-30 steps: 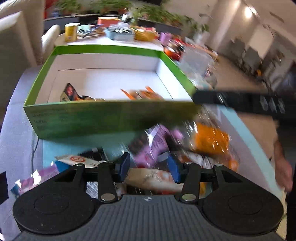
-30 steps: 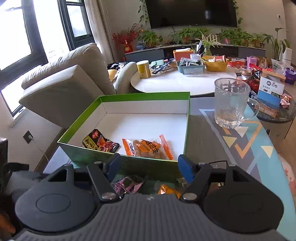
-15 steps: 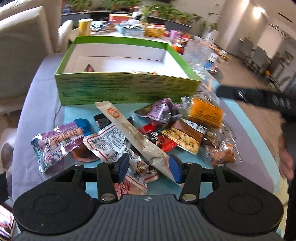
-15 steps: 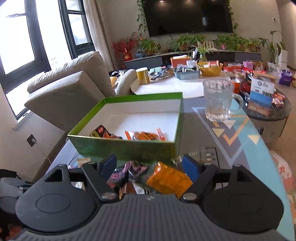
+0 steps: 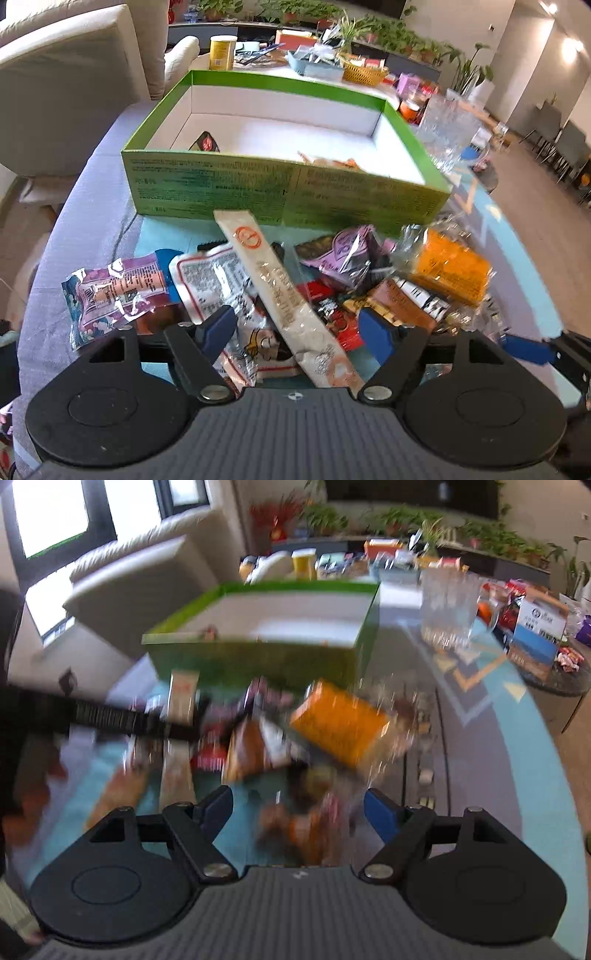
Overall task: Organize snacks
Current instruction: 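Withdraw both tools from the box back over the snack pile, then grasp a brown-orange snack bag with the right tool while the left grasps a white stick packet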
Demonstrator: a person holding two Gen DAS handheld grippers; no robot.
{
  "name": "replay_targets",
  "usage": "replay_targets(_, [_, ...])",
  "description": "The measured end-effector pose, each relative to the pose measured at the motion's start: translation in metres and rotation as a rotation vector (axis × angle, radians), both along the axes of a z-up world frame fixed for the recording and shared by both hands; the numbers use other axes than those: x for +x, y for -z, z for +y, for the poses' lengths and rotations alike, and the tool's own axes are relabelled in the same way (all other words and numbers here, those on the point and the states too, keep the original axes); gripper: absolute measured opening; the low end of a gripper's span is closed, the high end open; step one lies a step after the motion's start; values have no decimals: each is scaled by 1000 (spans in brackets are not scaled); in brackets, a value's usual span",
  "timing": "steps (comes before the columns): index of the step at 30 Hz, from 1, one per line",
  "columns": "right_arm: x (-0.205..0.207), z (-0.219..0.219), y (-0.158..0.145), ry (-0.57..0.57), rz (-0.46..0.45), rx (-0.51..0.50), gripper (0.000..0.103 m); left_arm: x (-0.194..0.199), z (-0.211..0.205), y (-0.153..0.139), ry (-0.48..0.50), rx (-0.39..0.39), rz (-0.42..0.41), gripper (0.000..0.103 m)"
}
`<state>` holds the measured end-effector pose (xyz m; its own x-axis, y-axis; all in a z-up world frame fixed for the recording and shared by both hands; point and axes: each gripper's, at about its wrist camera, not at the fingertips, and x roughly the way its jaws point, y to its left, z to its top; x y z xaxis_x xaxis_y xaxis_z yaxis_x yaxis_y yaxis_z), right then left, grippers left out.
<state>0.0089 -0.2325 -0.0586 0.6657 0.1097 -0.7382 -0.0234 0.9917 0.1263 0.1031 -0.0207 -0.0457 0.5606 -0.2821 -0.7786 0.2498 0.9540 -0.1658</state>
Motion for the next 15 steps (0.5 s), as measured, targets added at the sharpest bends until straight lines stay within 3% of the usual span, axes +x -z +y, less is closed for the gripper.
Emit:
replay_targets(1, [-2,3,4,-9,9,-12,55,-2,-3,2,9,20,-14,70])
replay_targets(2, [-4,6,7,-14,15,-26,55,-5,-6,3,15,46,-25,60])
replay_targets(6, [-2,17,17,-1,27,-72,55,-19,-15,5,24,129,-90,51])
replay_targets(10, [0,26,21,53,15,-106,55,-25,-6,-3,3,93,-112,36])
replay_targets(11, [0,29,22,61,8,-125,55,-27,-4,-6,3,81,-118,17])
replay_targets(12, [0,29,23,66,-2,-141,55,-27,-2,-8,15,66,-112,8])
replay_targets(15, [-4,30,24,68,-29,-169,54,-31,0,-8,23,50,-100,7])
